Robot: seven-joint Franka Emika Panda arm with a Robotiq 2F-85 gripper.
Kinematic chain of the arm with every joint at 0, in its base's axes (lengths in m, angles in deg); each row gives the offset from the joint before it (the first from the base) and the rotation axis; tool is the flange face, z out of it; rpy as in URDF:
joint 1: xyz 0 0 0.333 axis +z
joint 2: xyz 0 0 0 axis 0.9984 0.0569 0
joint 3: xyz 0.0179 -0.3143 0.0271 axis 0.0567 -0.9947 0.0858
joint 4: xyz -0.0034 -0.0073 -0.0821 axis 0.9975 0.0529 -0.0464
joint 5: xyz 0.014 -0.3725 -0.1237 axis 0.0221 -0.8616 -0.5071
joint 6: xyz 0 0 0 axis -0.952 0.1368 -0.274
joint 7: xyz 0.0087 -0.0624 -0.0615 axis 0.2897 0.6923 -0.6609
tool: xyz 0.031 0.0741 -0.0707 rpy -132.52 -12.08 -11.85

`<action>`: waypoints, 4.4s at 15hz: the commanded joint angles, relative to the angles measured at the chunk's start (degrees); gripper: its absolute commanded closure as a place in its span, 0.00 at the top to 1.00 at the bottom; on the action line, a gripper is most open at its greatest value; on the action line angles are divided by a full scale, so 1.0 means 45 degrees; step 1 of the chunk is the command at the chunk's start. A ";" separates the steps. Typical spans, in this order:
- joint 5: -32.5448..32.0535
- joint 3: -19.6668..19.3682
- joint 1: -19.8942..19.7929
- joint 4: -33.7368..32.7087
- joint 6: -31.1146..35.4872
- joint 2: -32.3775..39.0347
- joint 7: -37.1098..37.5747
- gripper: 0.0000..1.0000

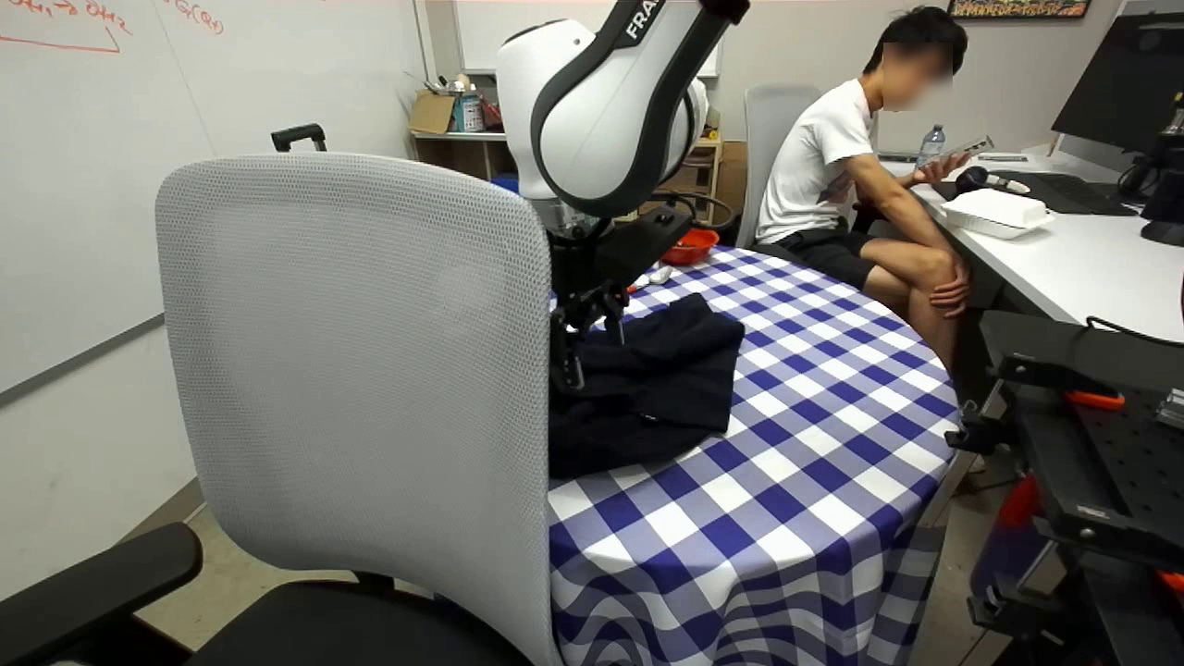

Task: Put the black towel on the backrest of the chair

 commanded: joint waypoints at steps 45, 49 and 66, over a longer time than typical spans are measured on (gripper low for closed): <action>0.2578 0.1527 -0.1166 -0.1117 0.4186 0.3061 -0.1191 0.05; 0.2676 0.0995 -0.0930 -0.0743 0.4886 0.2518 -0.0486 0.05; 0.2239 -0.5033 0.3916 0.0206 0.4720 -0.1722 0.7183 0.05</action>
